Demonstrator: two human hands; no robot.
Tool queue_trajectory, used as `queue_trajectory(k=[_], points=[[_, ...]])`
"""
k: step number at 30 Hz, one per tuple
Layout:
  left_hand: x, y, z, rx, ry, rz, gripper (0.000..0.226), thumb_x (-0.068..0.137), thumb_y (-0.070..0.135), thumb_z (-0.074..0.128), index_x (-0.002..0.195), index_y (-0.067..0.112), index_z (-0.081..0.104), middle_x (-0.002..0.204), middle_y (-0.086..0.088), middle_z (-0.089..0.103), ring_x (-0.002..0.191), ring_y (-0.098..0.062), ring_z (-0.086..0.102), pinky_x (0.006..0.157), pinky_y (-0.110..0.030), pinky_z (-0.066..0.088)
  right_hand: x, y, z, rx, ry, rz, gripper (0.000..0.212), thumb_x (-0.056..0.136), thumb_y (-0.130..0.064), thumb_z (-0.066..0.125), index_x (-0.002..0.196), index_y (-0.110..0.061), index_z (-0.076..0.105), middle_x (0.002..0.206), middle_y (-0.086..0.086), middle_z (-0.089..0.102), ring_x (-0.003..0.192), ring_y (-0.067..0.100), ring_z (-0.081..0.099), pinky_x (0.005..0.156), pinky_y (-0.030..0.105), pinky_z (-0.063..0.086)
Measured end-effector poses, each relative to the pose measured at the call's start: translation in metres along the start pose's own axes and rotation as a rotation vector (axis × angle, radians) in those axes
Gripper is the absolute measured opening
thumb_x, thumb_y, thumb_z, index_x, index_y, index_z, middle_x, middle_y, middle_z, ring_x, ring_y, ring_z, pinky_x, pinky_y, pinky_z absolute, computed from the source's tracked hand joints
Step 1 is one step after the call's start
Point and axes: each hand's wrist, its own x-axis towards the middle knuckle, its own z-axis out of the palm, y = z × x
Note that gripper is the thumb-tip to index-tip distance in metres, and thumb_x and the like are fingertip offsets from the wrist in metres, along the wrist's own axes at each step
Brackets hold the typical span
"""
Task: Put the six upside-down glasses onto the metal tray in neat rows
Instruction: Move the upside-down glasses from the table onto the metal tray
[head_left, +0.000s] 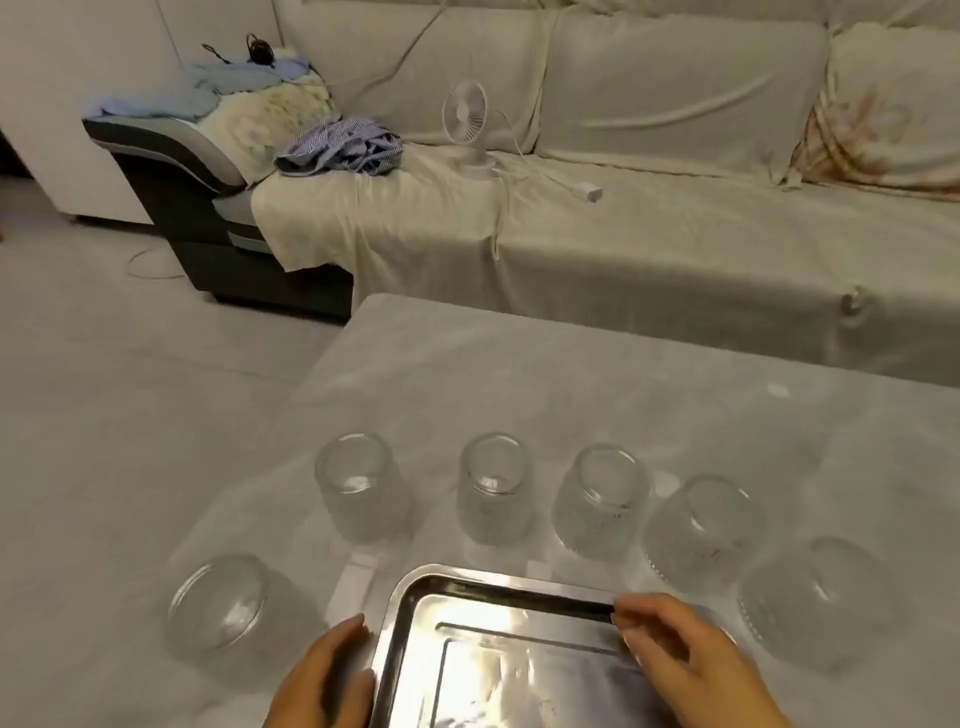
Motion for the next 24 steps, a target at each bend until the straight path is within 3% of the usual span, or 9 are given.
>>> queue_trajectory(k=[2, 4, 7, 11, 15, 18, 21, 24], points=[[-0.002, -0.008, 0.003, 0.016, -0.002, 0.062, 0.060, 0.072, 0.001, 0.070, 0.088, 0.058, 0.057, 0.102, 0.010, 0.066, 0.101, -0.016, 0.059, 0.091, -0.016, 0.042, 0.008, 0.004, 0.008, -0.020, -0.034, -0.111, 0.029, 0.079, -0.005, 0.059, 0.076, -0.034, 0.060, 0.084, -0.013, 0.067, 0.072, -0.014, 0.055, 0.059, -0.006, 0.036], [0.000, -0.013, 0.004, 0.046, -0.060, 0.099, 0.058, 0.071, 0.004, 0.072, 0.087, 0.057, 0.056, 0.104, 0.013, 0.063, 0.103, -0.020, 0.058, 0.095, -0.036, 0.042, 0.017, 0.008, 0.013, -0.050, -0.075, -0.193, 0.031, 0.079, -0.007, 0.058, 0.078, -0.037, 0.059, 0.086, -0.011, 0.068, 0.077, -0.008, 0.057, 0.063, -0.004, 0.038], [-0.004, -0.011, 0.005, 0.137, -0.135, 0.160, 0.046, 0.074, 0.012, 0.071, 0.099, 0.046, 0.052, 0.117, 0.003, 0.059, 0.117, -0.025, 0.049, 0.105, -0.046, 0.037, 0.019, 0.007, 0.024, -0.065, -0.076, -0.285, 0.029, 0.080, -0.011, 0.058, 0.080, -0.039, 0.057, 0.089, -0.012, 0.066, 0.082, 0.004, 0.060, 0.068, 0.001, 0.042], [-0.012, -0.008, 0.000, 0.246, -0.106, 0.181, 0.044, 0.081, 0.024, 0.064, 0.122, 0.030, 0.048, 0.137, 0.003, 0.045, 0.130, -0.020, 0.033, 0.113, -0.042, 0.021, 0.014, -0.010, 0.032, -0.125, -0.077, -0.378, 0.030, 0.081, -0.016, 0.057, 0.083, -0.045, 0.051, 0.092, -0.018, 0.060, 0.088, 0.003, 0.055, 0.070, 0.009, 0.043], [-0.021, -0.010, -0.007, 0.315, -0.128, 0.261, 0.046, 0.087, 0.033, 0.054, 0.129, 0.033, 0.037, 0.139, 0.011, 0.039, 0.133, -0.010, 0.026, 0.115, -0.034, 0.012, 0.013, -0.034, 0.039, -0.216, -0.027, -0.489, 0.024, 0.080, -0.019, 0.058, 0.093, -0.037, 0.051, 0.090, -0.023, 0.054, 0.085, -0.001, 0.051, 0.076, 0.015, 0.040], [-0.024, -0.021, -0.013, 0.322, -0.098, 0.297, 0.045, 0.085, 0.032, 0.056, 0.128, 0.030, 0.042, 0.137, 0.008, 0.045, 0.130, -0.009, 0.030, 0.114, -0.034, 0.014, 0.019, -0.054, 0.045, -0.274, 0.068, -0.530, 0.030, 0.079, -0.019, 0.059, 0.108, -0.022, 0.054, 0.099, -0.011, 0.054, 0.088, 0.007, 0.050, 0.081, 0.022, 0.038], [-0.027, -0.026, -0.013, 0.314, -0.067, 0.318, 0.042, 0.082, 0.030, 0.061, 0.122, 0.028, 0.049, 0.131, 0.006, 0.052, 0.127, -0.013, 0.038, 0.112, -0.035, 0.020, 0.029, -0.068, 0.054, -0.373, 0.150, -0.581, 0.040, 0.078, -0.019, 0.060, 0.117, -0.016, 0.049, 0.123, 0.004, 0.050, 0.115, 0.020, 0.043, 0.096, 0.029, 0.034], [-0.026, -0.025, -0.012, 0.282, -0.024, 0.343, 0.037, 0.079, 0.030, 0.063, 0.115, 0.029, 0.054, 0.122, 0.009, 0.057, 0.117, -0.012, 0.046, 0.108, -0.034, 0.026, 0.044, -0.079, 0.067, -0.442, 0.182, -0.583, 0.050, 0.077, -0.021, 0.061, 0.123, -0.015, 0.042, 0.135, 0.008, 0.040, 0.126, 0.025, 0.031, 0.102, 0.030, 0.027]])
